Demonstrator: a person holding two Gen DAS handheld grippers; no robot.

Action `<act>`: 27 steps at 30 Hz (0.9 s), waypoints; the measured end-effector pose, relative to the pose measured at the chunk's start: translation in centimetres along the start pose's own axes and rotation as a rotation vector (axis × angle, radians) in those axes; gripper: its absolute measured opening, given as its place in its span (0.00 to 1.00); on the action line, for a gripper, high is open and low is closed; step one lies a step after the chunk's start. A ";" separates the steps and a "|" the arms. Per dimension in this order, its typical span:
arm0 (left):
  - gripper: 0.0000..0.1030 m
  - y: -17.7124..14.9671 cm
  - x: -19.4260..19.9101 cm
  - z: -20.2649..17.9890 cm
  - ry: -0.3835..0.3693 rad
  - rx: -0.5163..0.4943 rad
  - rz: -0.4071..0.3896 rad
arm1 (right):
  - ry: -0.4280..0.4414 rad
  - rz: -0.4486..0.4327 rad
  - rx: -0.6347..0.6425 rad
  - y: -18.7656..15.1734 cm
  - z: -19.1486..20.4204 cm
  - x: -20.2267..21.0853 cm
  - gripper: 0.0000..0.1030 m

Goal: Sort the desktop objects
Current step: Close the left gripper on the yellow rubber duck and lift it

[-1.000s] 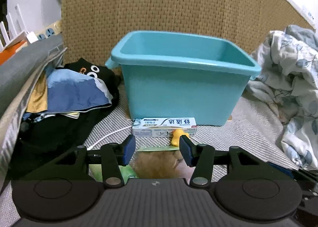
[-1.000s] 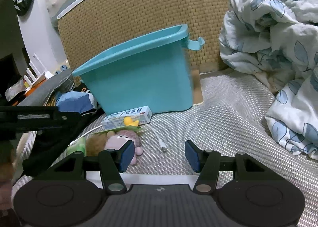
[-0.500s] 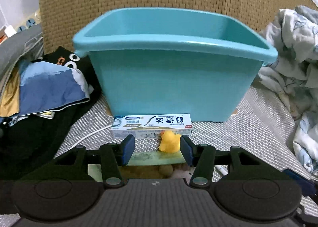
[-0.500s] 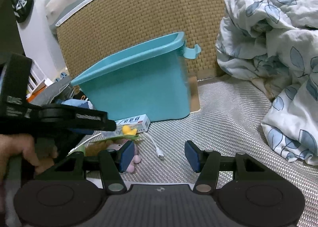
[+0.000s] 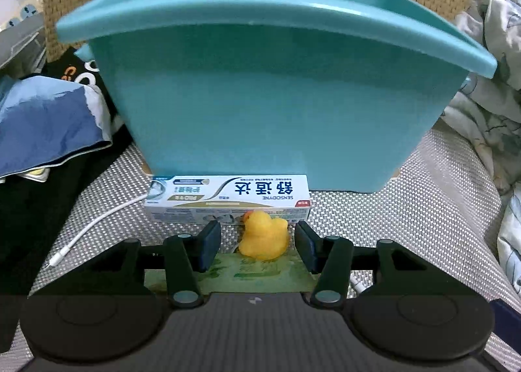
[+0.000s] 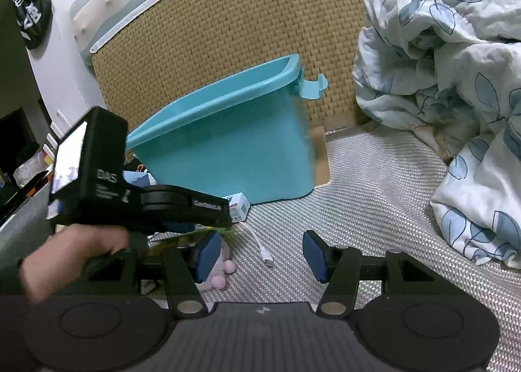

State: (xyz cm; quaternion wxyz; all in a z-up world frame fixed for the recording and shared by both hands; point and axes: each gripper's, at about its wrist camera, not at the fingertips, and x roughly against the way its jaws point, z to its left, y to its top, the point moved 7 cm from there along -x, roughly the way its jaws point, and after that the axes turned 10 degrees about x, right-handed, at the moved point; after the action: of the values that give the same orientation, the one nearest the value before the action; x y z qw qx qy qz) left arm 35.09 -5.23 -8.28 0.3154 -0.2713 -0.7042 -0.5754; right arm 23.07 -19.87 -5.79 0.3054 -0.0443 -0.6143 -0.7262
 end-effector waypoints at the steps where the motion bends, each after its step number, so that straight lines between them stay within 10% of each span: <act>1: 0.48 -0.1 -0.2 -0.1 0.000 -0.002 0.004 | 0.001 0.000 -0.004 0.0 -0.1 0.0 0.58; 27: 0.35 2.2 8.6 0.0 -0.098 -0.083 -0.153 | 0.005 0.009 -0.013 -0.4 0.0 -0.1 0.58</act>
State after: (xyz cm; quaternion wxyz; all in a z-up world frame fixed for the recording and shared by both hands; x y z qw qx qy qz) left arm 31.16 -4.61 -0.38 0.2239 -0.2574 -0.7130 -0.6125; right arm 22.95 -19.80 -6.14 0.3099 -0.0471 -0.6087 -0.7289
